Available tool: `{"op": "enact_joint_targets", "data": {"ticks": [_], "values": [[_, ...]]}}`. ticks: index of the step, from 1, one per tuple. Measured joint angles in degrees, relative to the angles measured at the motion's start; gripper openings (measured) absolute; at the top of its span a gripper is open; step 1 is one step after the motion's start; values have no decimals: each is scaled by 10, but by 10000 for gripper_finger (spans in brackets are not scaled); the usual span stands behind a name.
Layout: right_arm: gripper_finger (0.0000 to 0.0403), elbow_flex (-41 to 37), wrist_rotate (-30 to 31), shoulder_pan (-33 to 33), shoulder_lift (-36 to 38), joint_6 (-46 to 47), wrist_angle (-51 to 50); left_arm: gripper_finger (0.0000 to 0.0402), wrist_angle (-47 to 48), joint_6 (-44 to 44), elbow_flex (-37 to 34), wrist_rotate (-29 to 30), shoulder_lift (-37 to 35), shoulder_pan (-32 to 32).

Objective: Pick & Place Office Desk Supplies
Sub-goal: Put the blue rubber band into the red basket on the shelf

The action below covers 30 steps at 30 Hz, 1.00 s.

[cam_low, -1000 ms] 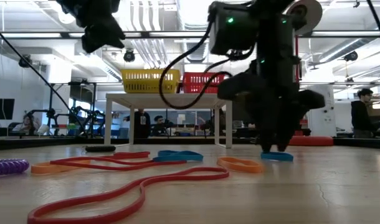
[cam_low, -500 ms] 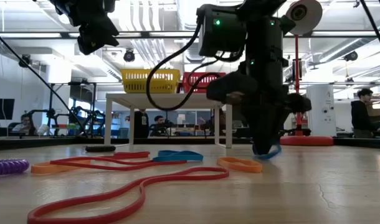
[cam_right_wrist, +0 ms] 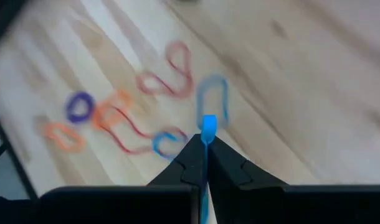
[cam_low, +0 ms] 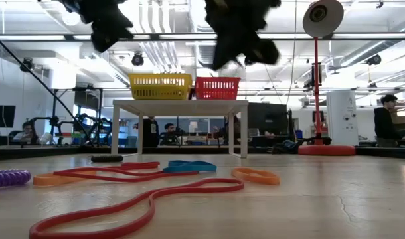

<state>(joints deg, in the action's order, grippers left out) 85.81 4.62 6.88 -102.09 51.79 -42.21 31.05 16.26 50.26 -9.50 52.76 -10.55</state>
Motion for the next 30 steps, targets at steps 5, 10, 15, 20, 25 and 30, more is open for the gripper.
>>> {"op": "enact_joint_targets", "data": {"ticks": [5, 10, 15, 20, 25, 30], "values": [[9, 74, 6, -19, 8, -105, 14, 128, -90, 0, 0, 0, 15, 0], [9, 151, 6, -50, 8, -212, 10, 130, -189, -12, 0, -7, 44, 0], [8, 213, 18, -90, 12, -286, -6, 151, -260, -6, 0, -11, 80, 0], [8, 257, 36, -152, 12, -329, -50, 176, -279, 48, 4, -11, 105, 0], [8, 252, 47, -220, 12, -366, -56, 179, -280, 67, 1, -11, 104, 1], [8, 209, 46, -276, 8, -394, -53, 179, -281, 94, 7, -9, 102, 11]]}}
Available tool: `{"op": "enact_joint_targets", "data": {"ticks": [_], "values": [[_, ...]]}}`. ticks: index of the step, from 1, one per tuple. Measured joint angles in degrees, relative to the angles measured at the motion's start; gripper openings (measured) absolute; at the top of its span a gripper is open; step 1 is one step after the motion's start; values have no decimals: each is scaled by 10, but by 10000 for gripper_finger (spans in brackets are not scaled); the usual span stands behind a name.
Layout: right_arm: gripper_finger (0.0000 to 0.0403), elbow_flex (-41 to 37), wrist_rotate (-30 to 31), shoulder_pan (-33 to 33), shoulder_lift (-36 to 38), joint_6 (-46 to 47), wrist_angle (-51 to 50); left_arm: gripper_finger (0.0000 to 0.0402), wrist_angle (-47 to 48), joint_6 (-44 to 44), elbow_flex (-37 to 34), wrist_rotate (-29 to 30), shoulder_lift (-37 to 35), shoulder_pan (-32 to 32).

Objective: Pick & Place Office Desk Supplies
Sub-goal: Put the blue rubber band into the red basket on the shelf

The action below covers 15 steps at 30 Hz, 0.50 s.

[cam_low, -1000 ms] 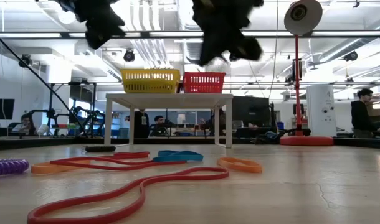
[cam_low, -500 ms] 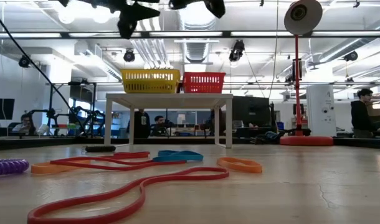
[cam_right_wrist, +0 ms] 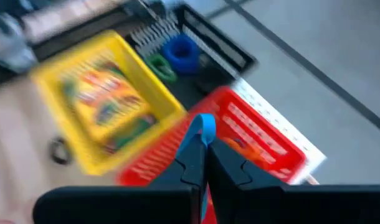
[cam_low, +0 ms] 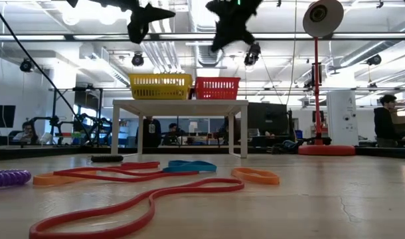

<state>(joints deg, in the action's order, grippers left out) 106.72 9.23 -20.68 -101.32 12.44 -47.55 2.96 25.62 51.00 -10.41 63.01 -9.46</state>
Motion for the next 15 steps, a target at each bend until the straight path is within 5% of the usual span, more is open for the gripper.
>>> {"op": "enact_joint_targets", "data": {"ticks": [15], "values": [[35, -84, -49, -63, -31, -14, 38, 177, 58, 88, 1, 80, 0, 81]]}}
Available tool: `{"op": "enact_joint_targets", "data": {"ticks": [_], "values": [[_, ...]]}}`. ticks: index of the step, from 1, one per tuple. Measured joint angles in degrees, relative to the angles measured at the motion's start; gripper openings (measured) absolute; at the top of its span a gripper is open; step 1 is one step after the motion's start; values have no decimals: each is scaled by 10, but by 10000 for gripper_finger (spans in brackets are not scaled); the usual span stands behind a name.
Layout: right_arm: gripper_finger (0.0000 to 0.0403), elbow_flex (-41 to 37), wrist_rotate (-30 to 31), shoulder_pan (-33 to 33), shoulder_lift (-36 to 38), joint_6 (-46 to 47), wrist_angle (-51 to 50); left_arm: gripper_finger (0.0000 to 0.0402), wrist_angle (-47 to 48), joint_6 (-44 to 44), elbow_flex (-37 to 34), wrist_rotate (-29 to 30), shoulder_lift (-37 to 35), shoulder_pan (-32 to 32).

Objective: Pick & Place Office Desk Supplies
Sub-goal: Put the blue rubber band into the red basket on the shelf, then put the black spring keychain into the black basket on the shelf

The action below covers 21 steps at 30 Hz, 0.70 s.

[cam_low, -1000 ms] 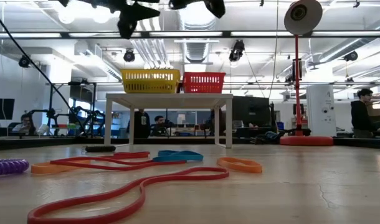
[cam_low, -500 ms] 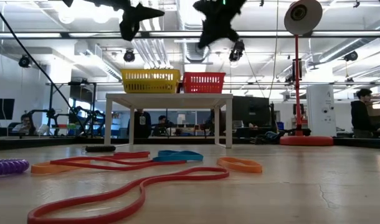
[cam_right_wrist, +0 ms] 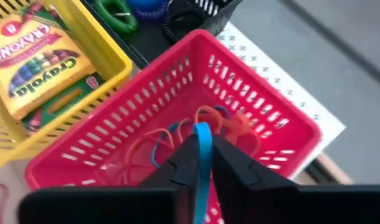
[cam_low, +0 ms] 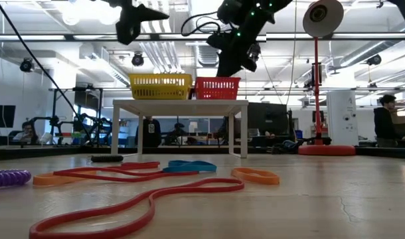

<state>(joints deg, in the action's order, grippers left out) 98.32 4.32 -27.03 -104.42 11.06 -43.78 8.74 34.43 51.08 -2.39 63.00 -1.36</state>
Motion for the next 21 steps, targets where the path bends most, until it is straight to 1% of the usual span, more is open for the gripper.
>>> {"op": "enact_joint_targets", "data": {"ticks": [4, 8, 11, 13, 16, 21], "values": [[89, -3, -31, -12, -12, 8, 3, 177, 54, 42, 0, 0, 0, 11], [143, 12, -29, -14, -13, 8, 11, 177, 135, 93, 3, 0, 0, 18], [173, 35, -29, -14, -7, 8, 7, 177, 202, 123, 8, 0, -1, 18], [187, 50, -31, -12, 1, 8, 7, 177, 236, 136, 8, 0, -2, 18], [196, 71, -44, -2, 21, 10, -1, 177, 279, 134, 7, 0, -3, 18], [194, 94, -48, 36, 71, 5, -37, 177, 293, 80, -27, -1, -3, 18]]}}
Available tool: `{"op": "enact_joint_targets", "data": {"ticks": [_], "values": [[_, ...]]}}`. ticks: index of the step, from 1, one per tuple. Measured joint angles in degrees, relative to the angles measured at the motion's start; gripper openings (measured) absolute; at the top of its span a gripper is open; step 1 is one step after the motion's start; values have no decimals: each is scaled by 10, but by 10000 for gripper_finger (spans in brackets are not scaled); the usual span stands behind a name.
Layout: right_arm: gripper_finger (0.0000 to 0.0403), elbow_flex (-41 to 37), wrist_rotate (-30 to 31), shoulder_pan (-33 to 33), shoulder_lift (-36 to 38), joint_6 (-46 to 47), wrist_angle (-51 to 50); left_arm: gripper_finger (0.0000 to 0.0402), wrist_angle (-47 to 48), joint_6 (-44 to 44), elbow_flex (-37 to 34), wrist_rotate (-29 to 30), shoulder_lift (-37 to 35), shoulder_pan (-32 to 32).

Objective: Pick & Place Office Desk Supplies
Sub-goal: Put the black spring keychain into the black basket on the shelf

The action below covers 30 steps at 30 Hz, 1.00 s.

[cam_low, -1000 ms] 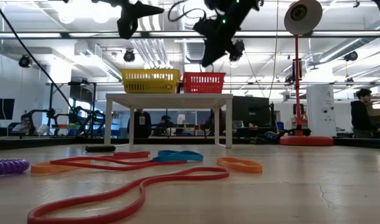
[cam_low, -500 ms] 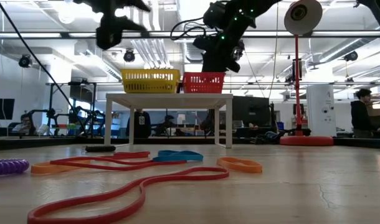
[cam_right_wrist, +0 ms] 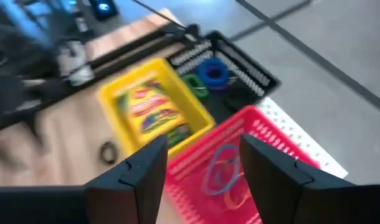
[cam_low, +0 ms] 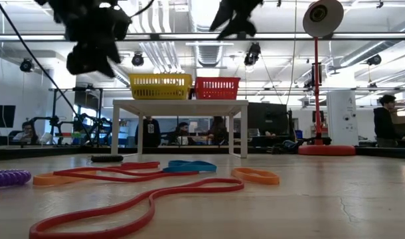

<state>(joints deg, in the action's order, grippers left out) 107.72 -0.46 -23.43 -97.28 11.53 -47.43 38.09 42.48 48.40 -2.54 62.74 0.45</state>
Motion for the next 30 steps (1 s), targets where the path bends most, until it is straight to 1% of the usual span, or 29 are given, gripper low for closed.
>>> {"op": "enact_joint_targets", "data": {"ticks": [4, 8, 10, 13, 17, 19, 22, 25, 30], "values": [[188, -15, 4, 39, 61, -2, -23, 177, 0, -70, -45, -7, 0, 0], [183, -56, 12, 84, 119, 11, -26, 177, -15, -190, -96, -9, 0, 2], [182, -77, 42, 111, 141, 23, -26, 177, -42, -252, -126, -7, 0, 2], [182, -104, 114, 146, 168, 45, -23, 177, -108, -302, -174, 14, 0, 2], [182, -130, 201, 180, 188, 76, -13, 177, -196, -291, -237, 72, 0, 2], [182, -137, 226, 189, 192, 87, -10, 176, -224, -269, -259, 100, 0, 1], [182, -147, 233, 192, 196, 95, 1, 167, -276, -249, -293, 108, 0, 1], [182, -153, 234, 192, 195, 95, 12, 148, -338, -234, -323, 109, 0, 1], [182, -153, 234, 192, 193, 92, 32, 121, -374, -232, -337, 149, 0, 1]]}}
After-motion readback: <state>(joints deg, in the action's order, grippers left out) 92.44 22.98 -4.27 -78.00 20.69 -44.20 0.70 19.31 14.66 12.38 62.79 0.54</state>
